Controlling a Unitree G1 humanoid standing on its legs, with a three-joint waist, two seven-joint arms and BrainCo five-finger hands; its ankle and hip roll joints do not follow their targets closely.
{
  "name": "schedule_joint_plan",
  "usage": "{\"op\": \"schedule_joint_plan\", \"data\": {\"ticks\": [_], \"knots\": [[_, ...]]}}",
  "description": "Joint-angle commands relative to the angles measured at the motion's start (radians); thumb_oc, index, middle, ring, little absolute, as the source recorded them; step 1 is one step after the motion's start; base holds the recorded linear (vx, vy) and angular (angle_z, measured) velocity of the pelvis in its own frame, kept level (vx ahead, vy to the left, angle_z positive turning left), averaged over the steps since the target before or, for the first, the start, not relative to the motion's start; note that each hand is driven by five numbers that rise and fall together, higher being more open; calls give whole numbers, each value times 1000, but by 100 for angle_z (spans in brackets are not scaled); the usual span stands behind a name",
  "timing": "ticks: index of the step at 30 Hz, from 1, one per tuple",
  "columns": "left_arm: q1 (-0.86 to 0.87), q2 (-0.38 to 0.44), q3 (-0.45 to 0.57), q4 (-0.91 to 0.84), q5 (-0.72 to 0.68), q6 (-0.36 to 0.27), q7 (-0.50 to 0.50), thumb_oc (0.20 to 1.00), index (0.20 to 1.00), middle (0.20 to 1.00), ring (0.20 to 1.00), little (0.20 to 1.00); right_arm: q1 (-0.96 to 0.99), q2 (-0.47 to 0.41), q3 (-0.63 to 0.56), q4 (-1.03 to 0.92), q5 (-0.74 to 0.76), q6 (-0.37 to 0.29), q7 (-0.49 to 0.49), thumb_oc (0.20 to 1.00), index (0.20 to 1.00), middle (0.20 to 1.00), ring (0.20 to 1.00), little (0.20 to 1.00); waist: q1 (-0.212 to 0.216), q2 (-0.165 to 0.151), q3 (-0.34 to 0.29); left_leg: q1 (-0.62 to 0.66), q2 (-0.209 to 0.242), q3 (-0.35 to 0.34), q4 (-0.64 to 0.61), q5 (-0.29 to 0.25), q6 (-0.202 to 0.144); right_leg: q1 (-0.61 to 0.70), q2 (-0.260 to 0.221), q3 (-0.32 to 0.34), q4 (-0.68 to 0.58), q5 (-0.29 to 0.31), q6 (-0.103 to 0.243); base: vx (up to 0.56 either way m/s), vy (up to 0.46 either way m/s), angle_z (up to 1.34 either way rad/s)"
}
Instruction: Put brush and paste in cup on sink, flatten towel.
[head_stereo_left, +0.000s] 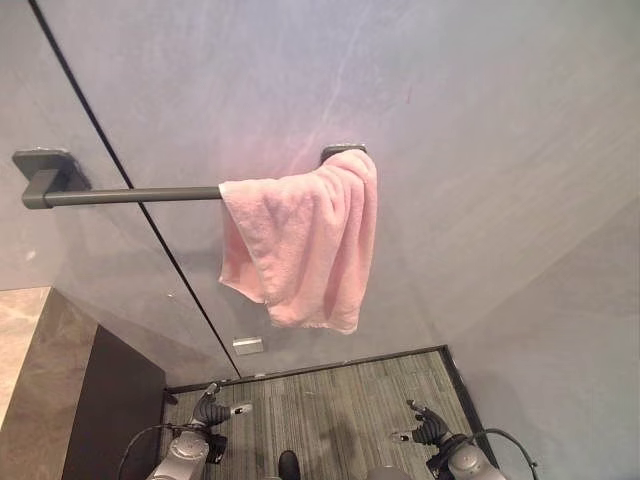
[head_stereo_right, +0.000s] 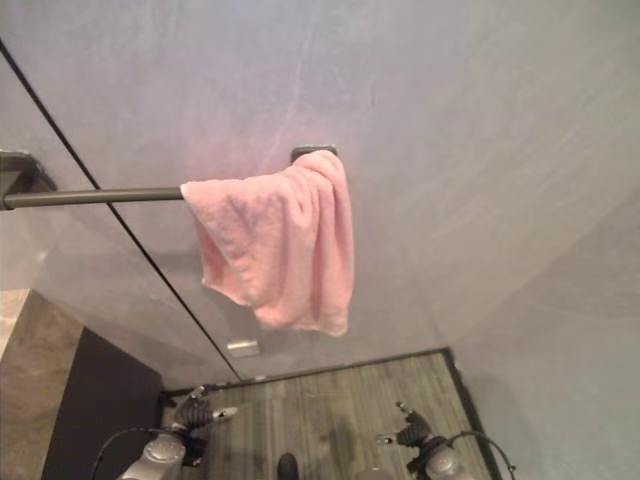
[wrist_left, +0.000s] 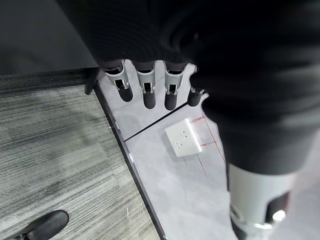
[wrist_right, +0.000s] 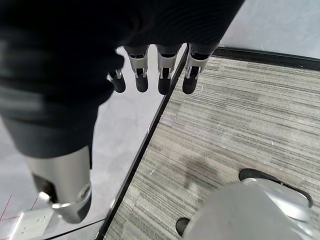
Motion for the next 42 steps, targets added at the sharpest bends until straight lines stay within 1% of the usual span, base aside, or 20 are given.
{"op": "schedule_joint_plan", "data": {"ticks": [1,2,3,5,7,14,16,17,18,19,20,22,24,25,26,27,28,30,32,42], "knots": [[-27,21,2,-25,40,-17,-22,1000,1000,1000,1000,1000,2,-36,5,-37,15,-11,-1,1000,1000,1000,1000,1000,-27,-14,5,-65,10,-30,119,-43,-59,15,68,30,-152,189,-16,36,101,-21],[-29,22,2,-24,45,-18,-19,1000,1000,1000,1000,1000,1,-36,8,-38,21,-15,-1,1000,1000,1000,1000,1000,-28,-12,6,-56,12,-25,114,-44,-58,4,88,17,-161,161,-30,27,87,-11],[-32,20,-1,-21,42,-19,-21,1000,1000,1000,1000,1000,1,-35,19,-38,29,-20,-2,1000,1000,1000,1000,1000,-31,-17,9,-48,6,-26,113,-46,-58,-15,139,2,-193,132,-50,29,57,-11],[-35,18,0,-20,39,-18,-20,1000,1000,1000,1000,1000,-3,-36,34,-38,24,-23,-1,1000,1000,1000,1000,1000,-28,-28,17,-37,-4,-27,123,-57,-59,-27,163,-40,-217,137,-60,18,23,-7],[-40,13,-7,-20,45,-16,-26,1000,1000,1000,1000,1000,1,-43,41,-50,20,-23,3,1000,1000,1000,1000,1000,-36,-32,24,-37,-9,-39,144,-58,-63,-19,177,-19,-212,125,-69,14,-12,10],[-39,0,-8,-33,36,-16,-24,1000,1000,1000,1000,1000,0,-65,47,-39,4,-18,-3,1000,1000,1000,1000,1000,-27,-28,17,-31,-12,-45,177,-64,-76,23,184,-3,-270,130,-97,24,-71,9],[-54,-5,-15,-52,31,-16,-24,1000,1000,1000,1000,1000,-1,-89,41,-61,7,-19,-7,1000,1000,1000,1000,1000,-27,-29,36,-89,-21,-59,304,-56,-105,31,182,-17,-283,130,-118,-14,-136,16],[-54,-5,-15,-52,31,-16,-24,1000,1000,1000,1000,1000,-1,-89,41,-61,7,-19,-6,1000,1000,1000,1000,1000,-28,-28,35,-93,-20,-60,309,-58,-105,30,183,-18,-283,130,-118,-35,-59,42],[-69,-9,-23,-52,28,-16,-22,1000,1000,1000,1000,1000,-6,-98,40,-60,2,-18,-11,1000,1000,1000,1000,1000,-28,-27,51,-126,-18,-71,369,-31,-137,33,178,-27,-285,131,-126,-27,-33,48],[-69,-9,-23,-52,28,-16,-22,1000,1000,1000,1000,1000,-7,-98,40,-60,2,-18,-11,1000,1000,1000,1000,1000,-30,-26,50,-129,-18,-73,373,-32,-137,32,179,-30,-285,131,-127,-45,-30,36],[-94,-13,-35,-50,29,-15,-19,1000,1000,1000,1000,1000,-12,-103,34,-47,-2,-16,-24,1000,1000,1000,1000,1000,-40,-33,55,-148,44,-26,359,-21,-145,37,160,-49,-294,127,-127,-21,15,24],[-96,-12,-36,-50,28,-17,-18,1000,1000,1000,1000,1000,-11,-105,31,-46,0,-16,-28,1000,1000,1000,1000,1000,-40,-38,55,-149,68,-20,342,-26,-139,43,151,-52,-300,128,-124,4,38,39],[-89,-5,-40,-60,17,-22,-6,1000,1000,1000,1000,1000,-8,-105,26,-43,13,-18,-32,1000,1000,1000,1000,1000,-29,-46,40,-143,115,-86,269,-22,-137,39,125,-40,-303,123,-113,46,90,28],[-88,-5,-40,-60,17,-23,-6,1000,1000,1000,1000,1000,-7,-105,26,-42,13,-18,-32,1000,1000,1000,1000,1000,-30,-47,40,-141,115,-86,266,-21,-137,39,125,-41,-302,122,-113,47,157,-17],[-86,-9,-43,-54,10,-20,-2,1000,1000,1000,1000,1000,-5,-105,22,-36,12,-15,-32,1000,1000,1000,1000,1000,-32,-38,36,-134,158,-108,232,27,-154,29,112,-42,-292,113,-109,27,110,-13],[-86,-9,-44,-54,10,-20,-2,1000,1000,1000,1000,1000,-5,-106,22,-36,12,-15,-32,1000,1000,1000,1000,1000,-32,-38,37,-131,158,-108,228,29,-155,30,112,-42,-292,113,-109,92,255,-1],[-84,-10,-44,-55,13,-20,-7,1000,1000,1000,1000,1000,-6,-98,9,-18,31,-12,-24,1000,1000,1000,1000,1000,-35,-19,25,-85,148,-135,168,13,-157,34,104,-35,-288,104,-101,70,141,-1],[-81,-12,-46,-53,19,-19,-10,1000,1000,1000,1000,1000,-1,-91,-5,-12,55,-8,-16,1000,1000,1000,1000,1000,-39,-10,22,-65,143,-125,145,10,-157,40,94,-37,-289,104,-94,84,227,-21],[-66,3,-42,-64,26,-14,-24,1000,1000,1000,1000,1000,-21,-85,-17,-12,68,-3,-16,1000,1000,1000,1000,1000,-28,0,11,-44,109,-115,149,-21,-140,57,59,-22,-304,121,-72,91,334,-16],[-8,31,9,-85,35,-14,-13,1000,1000,1000,1000,1000,-54,-76,-38,-132,84,-10,-42,1000,1000,1000,1000,1000,6,-2,-15,0,76,-77,83,-30,-106,46,15,-9,-314,159,-22,12,124,-14]]}}
